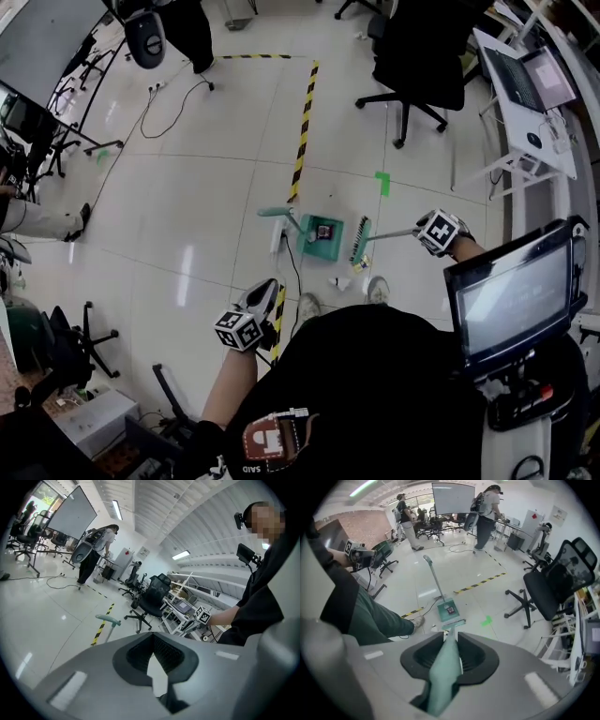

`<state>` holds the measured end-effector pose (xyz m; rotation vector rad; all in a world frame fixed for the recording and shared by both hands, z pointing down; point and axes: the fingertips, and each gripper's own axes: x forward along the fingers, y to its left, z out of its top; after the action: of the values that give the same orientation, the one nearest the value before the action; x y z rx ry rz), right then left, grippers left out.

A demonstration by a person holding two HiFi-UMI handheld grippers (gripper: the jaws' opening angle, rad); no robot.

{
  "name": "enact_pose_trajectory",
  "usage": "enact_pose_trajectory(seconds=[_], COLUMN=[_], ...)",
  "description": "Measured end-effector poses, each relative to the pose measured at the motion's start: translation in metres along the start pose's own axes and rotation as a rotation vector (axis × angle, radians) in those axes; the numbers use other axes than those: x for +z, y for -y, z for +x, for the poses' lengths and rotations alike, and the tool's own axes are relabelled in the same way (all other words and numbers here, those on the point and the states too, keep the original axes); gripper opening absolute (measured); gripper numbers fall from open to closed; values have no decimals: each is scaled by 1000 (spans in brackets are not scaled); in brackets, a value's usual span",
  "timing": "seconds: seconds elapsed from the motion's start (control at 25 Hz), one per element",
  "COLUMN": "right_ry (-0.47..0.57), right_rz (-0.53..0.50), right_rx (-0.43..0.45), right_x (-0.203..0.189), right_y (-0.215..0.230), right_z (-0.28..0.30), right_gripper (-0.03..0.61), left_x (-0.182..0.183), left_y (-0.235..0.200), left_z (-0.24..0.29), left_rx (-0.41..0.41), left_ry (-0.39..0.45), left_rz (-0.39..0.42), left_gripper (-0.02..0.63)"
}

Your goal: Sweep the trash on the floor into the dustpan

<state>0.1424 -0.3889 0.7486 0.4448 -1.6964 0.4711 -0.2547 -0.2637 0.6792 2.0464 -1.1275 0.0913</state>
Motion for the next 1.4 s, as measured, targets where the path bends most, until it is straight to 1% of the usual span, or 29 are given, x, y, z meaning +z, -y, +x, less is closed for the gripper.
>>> enact_pose_trajectory(seconds=[0.08, 0.28, 0.4, 0.48, 0.56, 0.72, 0.8, 0.88, 1.0, 1.08, 1.16, 1.28, 1.32, 1.4], right_ry=[-3, 30, 54, 68, 90, 103, 127, 155, 68, 59, 89, 150, 174, 206], right_rz=[63, 197, 264, 284, 282, 302, 291, 259, 271, 257, 233, 268, 274, 262], right_rx=[-20, -106, -134, -137, -138, -117, -110, -113, -95, -101, -98, -9, 0, -32], right_x=[-18, -54, -73, -86, -100, -143, -158, -176, -240, -276, -307, -335, -339, -343], right_y=[-15, -53, -83, -98, -108, -141, -161, -174, -195, -212, -232, -278, -287, -291], right_z=[-11, -43, -54, -61, -68, -78, -89, -91, -69, -73, -80, -83, -86, -92], right_gripper=[89, 89, 89, 89, 89, 89, 89, 89, 89, 89, 89, 89, 89, 89], left_x=[10, 24, 25, 25, 21, 1, -14, -32, -63, -90, -121, -159, -165, -172], left_y=[-1, 3, 5, 18, 39, 89, 109, 128, 160, 190, 222, 253, 259, 266], left_z=[-5, 1, 2, 4, 8, 3, -2, -8, -20, -33, -52, -91, -101, -116], left_rx=[-40, -179, -229, -256, -278, -310, -310, -293, -253, -238, -234, -206, -196, -181], left_ry=[-15, -93, -129, -136, -140, -137, -130, -122, -86, -47, -33, -62, -64, -52], left_rz=[33, 120, 164, 173, 181, 210, 228, 240, 213, 170, 145, 163, 164, 157], left_gripper=[2, 2, 2, 2, 2, 2, 2, 2, 2, 2, 2, 2, 2, 2])
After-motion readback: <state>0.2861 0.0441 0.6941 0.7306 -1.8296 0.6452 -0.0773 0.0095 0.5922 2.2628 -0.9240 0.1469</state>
